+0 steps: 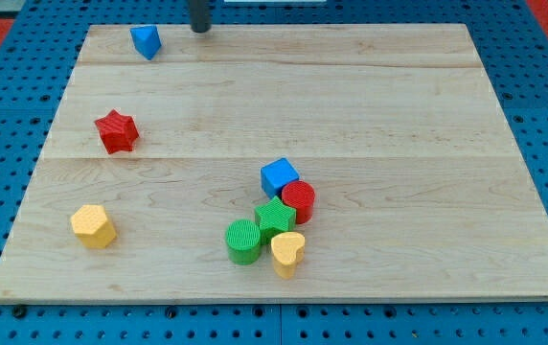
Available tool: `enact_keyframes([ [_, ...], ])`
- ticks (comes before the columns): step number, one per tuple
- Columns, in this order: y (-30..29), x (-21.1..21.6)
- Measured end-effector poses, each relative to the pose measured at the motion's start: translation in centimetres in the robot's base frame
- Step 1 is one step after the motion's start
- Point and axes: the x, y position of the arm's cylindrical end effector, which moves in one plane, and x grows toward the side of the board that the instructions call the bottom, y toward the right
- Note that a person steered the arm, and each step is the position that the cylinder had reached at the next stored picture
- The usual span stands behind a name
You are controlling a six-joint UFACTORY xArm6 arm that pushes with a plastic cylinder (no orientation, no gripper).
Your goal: Slide blue traingle closer to center
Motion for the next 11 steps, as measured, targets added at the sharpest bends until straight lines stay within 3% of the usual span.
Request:
enact_keyframes([
  [1, -7.6, 0.0],
  [2, -6.4, 3.0],
  [3, -1.0, 7.1],
  [5, 3.9, 7.2],
  [7, 12.0, 15.3],
  [9, 13.2, 10.7],
  [11, 16.7, 19.2],
])
